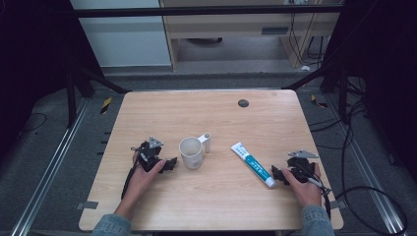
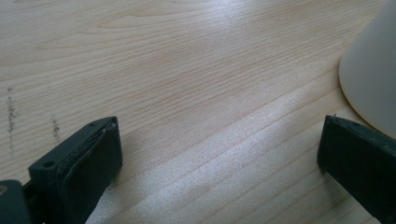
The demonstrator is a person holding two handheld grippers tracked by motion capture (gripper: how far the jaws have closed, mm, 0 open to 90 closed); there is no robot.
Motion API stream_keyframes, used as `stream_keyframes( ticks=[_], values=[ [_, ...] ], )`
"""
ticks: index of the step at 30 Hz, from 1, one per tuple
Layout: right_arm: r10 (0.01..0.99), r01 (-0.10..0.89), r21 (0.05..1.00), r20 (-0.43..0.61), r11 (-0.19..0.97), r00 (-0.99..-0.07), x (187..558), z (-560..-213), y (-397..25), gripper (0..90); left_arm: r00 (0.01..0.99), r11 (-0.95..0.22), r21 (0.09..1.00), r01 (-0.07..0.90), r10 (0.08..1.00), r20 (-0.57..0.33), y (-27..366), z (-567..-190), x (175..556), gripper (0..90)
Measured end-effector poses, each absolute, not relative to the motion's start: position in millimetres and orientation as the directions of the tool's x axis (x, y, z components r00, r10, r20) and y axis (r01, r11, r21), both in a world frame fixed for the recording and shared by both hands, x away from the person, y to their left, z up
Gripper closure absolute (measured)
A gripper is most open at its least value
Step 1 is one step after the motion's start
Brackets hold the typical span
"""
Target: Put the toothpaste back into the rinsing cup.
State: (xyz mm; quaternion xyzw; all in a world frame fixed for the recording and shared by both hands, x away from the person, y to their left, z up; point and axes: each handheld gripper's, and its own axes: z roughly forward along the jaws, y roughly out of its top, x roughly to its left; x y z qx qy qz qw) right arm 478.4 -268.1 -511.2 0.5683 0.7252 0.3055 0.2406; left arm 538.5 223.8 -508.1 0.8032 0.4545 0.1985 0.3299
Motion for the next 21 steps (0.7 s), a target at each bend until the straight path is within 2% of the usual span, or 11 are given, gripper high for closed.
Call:
stream_keyframes(
  ticks=[2,3,4,6,7,10,21],
  values=[
    [0.971,0.698,0.696,0.006,0.169,-0.241,476.6,-506.2,-268.1,8.8,0.508,-0.369,0.711,0.599,0.861,0.019,223.8,-508.1,538.5,0.0],
    [0.971,0.698,0.696,0.006,0.169,-0.241,476.6,-506.2,-268.1,8.8,0.508,-0.369,0.711,0.599,0.861,0.019,223.8,-508.1,538.5,0.0],
    [0.961,0.692,0.690,-0.018,0.212,-0.276,472.6,-496.6,-265.9,8.4,0.508,-0.369,0.710,0.599,0.861,0.019,223.8,-508.1,538.4,0.0],
    [0.958,0.691,0.686,-0.027,0.226,-0.286,470.7,-492.1,-264.4,9.4,0.508,-0.369,0.710,0.599,0.861,0.019,223.9,-508.1,538.4,0.0],
    [0.946,0.684,0.675,-0.065,0.277,-0.319,465.5,-477.4,-258.3,11.8,0.509,-0.370,0.710,0.599,0.861,0.019,223.9,-508.1,538.3,0.0],
    [0.931,0.679,0.660,-0.092,0.323,-0.354,460.9,-459.7,-250.7,15.2,0.509,-0.370,0.710,0.599,0.861,0.019,223.9,-508.1,538.2,0.0],
    [0.889,0.702,0.580,-0.092,0.414,-0.448,465.8,-429.1,-223.3,24.6,0.508,-0.369,0.710,0.599,0.861,0.019,224.1,-508.1,537.8,0.0]
  ],
)
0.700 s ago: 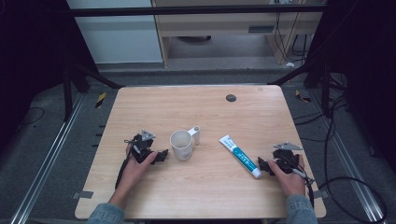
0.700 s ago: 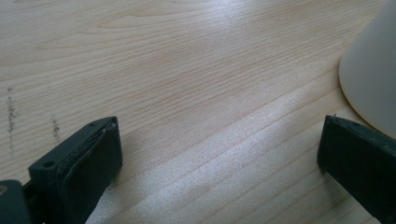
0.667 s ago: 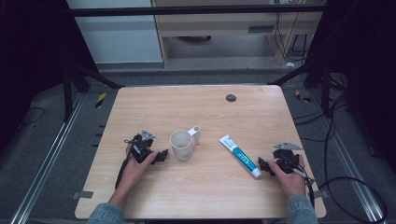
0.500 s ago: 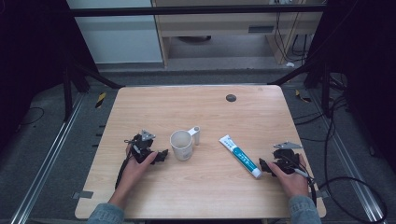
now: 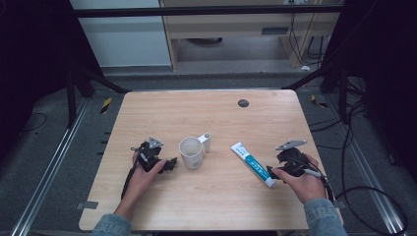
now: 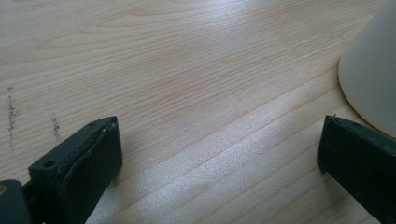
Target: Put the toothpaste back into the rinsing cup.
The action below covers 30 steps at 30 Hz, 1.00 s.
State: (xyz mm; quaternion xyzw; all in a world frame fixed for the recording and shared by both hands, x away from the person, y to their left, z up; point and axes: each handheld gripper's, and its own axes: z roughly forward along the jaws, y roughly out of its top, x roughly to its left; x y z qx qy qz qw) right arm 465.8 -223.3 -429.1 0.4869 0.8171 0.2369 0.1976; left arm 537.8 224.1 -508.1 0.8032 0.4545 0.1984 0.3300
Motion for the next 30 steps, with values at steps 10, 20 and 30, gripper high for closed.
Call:
stream_keyframes(
  ticks=[10,20,30],
  values=[
    [0.869,0.719,0.526,-0.082,0.453,-0.488,481.2,-413.9,-202.4,27.9,0.512,-0.367,0.714,0.596,0.859,0.014,224.9,-508.2,537.5,0.0],
    [0.853,0.725,0.495,-0.070,0.479,-0.517,490.2,-415.4,-182.3,31.1,0.515,-0.370,0.714,0.595,0.857,0.015,225.6,-508.2,537.4,0.0],
    [0.850,0.742,0.457,-0.060,0.490,-0.524,502.4,-417.8,-171.6,33.4,0.520,-0.375,0.711,0.594,0.854,0.017,226.2,-508.0,537.6,0.0]
  ],
)
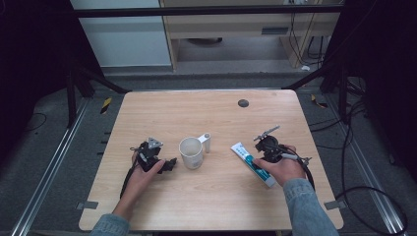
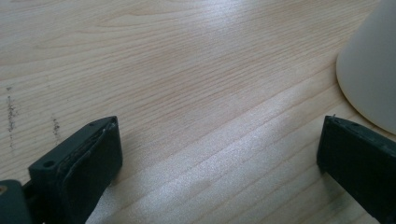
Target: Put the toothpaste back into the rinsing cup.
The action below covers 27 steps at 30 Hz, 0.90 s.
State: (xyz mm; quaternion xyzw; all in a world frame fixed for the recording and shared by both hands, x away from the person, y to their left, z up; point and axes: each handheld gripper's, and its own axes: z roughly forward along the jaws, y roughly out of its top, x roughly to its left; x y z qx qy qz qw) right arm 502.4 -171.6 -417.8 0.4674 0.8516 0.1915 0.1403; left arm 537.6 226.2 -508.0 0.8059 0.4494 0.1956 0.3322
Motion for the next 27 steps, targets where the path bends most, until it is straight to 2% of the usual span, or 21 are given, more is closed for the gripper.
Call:
stream_keyframes(
  ticks=[12,27],
  values=[
    [0.832,0.746,0.417,-0.045,0.519,-0.553,519.4,-430.1,-154.8,42.1,0.520,-0.375,0.711,0.594,0.854,0.016,226.2,-508.0,537.7,0.0],
    [0.844,0.784,0.355,-0.026,0.509,-0.536,541.1,-454.8,-149.3,45.8,0.522,-0.378,0.711,0.593,0.853,0.017,226.5,-508.0,537.9,0.0]
  ],
)
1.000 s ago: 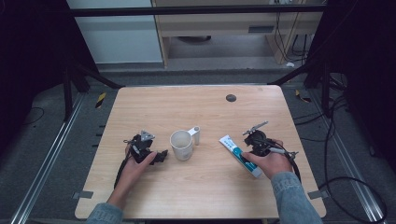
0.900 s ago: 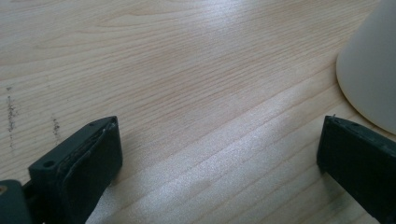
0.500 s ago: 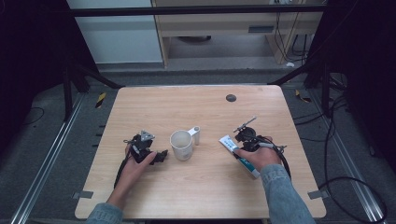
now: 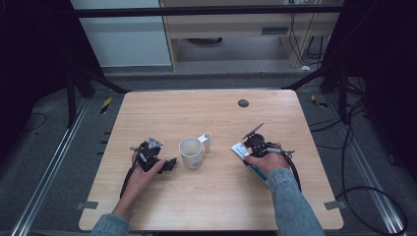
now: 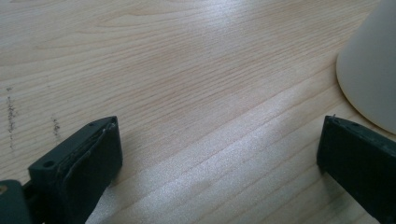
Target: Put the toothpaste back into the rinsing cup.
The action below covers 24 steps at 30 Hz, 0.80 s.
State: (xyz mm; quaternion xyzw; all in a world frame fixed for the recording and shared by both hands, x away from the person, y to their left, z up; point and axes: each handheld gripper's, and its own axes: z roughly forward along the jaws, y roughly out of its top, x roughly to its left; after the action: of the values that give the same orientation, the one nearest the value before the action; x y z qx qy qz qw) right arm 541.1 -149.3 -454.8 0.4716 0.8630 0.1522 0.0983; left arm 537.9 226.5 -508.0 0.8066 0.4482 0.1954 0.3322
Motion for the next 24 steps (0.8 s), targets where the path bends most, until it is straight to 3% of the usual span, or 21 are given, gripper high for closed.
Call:
stream_keyframes(
  ticks=[24],
  values=[
    [0.848,0.799,0.332,-0.002,0.501,-0.531,558.5,-469.9,-141.6,54.1,0.525,-0.380,0.711,0.592,0.851,0.018,226.8,-508.0,538.2,0.0]
  ],
)
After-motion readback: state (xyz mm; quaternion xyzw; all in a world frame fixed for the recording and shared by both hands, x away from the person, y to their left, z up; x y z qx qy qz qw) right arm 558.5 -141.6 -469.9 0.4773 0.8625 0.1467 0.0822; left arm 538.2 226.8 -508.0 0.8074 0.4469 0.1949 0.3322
